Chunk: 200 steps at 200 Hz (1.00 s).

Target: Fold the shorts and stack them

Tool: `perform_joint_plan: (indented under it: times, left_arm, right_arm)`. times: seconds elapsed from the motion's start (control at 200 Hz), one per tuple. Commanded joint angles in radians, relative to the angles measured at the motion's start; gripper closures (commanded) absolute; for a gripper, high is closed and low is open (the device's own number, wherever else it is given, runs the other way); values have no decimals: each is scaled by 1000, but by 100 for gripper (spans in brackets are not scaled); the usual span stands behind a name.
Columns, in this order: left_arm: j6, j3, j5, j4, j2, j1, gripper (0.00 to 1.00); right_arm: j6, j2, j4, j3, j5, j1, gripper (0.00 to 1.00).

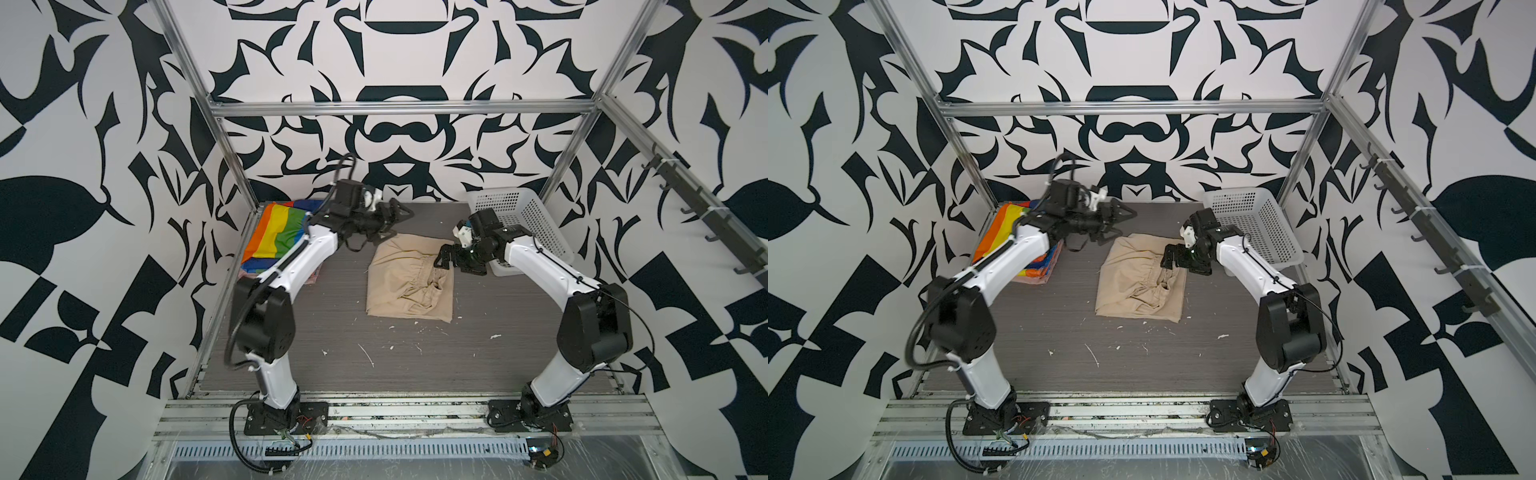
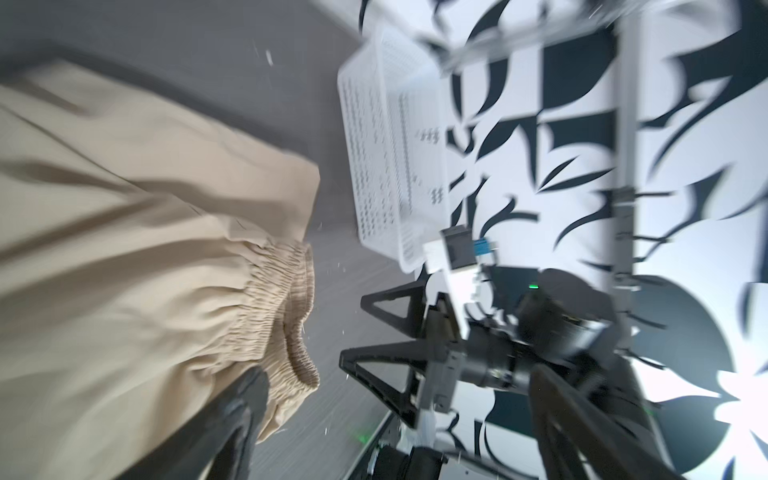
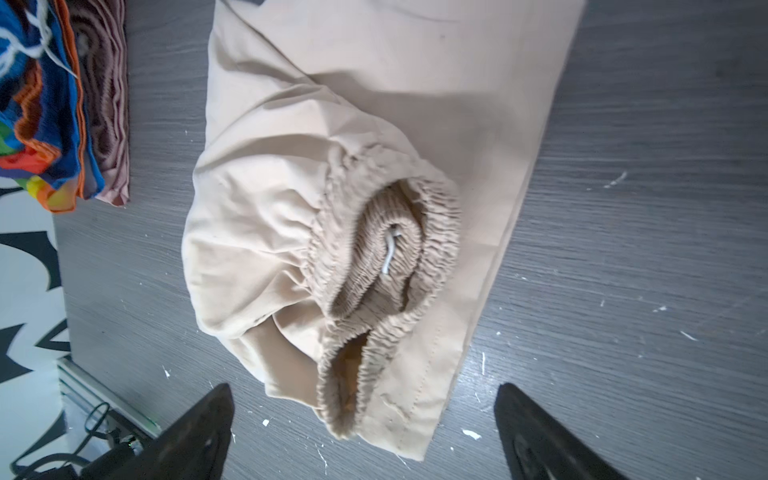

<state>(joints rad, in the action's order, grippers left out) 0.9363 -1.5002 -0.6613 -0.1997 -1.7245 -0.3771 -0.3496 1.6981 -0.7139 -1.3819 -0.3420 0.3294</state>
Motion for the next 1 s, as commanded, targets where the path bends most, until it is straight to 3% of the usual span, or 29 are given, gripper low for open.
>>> perform_joint_plan:
  times: [0.0,0.12,0.37,0.495,0.63,0.71,0.795,0.995]
  left_arm:
    - [63,167,-22,158,31,42,1]
    - [44,270,-33,146,61,47,1]
    - [42,396,-41,178,30,30,1]
    - [51,423,-37,197,-12,2,1]
    - [57,420,-36,200,-83,-23,1]
    - [68,419,-31,211,-115,-24,1]
    - [70,404,-27,209,-150,-25,1]
    - [65,388,-17,193,-165,-28,1]
  right_arm:
    - [-9,69,-42,-74,68,71,0]
    - [11,157,-99,-135,194,115,0]
    - [-2,254,-55,-130,196,139,2]
    - [2,290,-67,-145,255,157,22]
    - [14,295,-72,-149,271,157,55]
    - [19,283,-77,-159,261,159,84]
    - [26,258,-107,-185,256,159,100]
    - [46,138,-135,-208,248,151,100]
